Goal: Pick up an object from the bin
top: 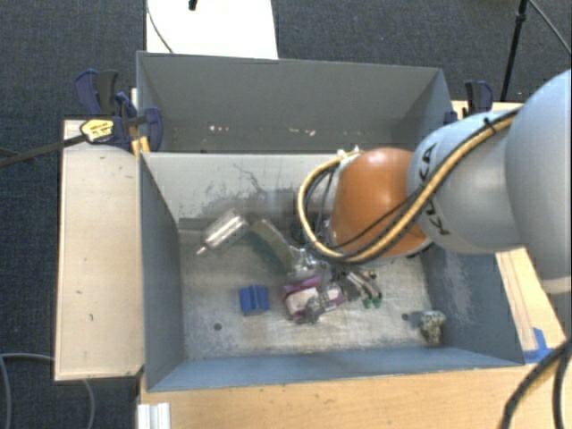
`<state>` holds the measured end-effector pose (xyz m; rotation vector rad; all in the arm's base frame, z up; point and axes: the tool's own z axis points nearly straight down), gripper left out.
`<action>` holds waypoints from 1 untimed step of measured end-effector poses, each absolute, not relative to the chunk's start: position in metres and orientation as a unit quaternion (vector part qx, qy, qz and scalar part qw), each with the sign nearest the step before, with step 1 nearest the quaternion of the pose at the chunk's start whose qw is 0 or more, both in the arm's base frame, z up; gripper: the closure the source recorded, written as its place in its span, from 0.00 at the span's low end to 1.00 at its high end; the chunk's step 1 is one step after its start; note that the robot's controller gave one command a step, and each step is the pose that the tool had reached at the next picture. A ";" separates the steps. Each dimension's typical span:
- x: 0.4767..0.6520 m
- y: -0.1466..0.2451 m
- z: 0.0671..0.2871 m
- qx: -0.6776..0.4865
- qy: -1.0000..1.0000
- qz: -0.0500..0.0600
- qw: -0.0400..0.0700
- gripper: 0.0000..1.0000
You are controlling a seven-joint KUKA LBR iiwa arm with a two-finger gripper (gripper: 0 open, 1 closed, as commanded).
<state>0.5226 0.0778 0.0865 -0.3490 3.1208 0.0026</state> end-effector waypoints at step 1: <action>0.524 0.092 0.215 -0.335 0.942 0.000 0.004 1.00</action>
Offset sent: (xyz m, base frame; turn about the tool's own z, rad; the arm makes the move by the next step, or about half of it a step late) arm 0.0005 0.0133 0.1267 -0.4620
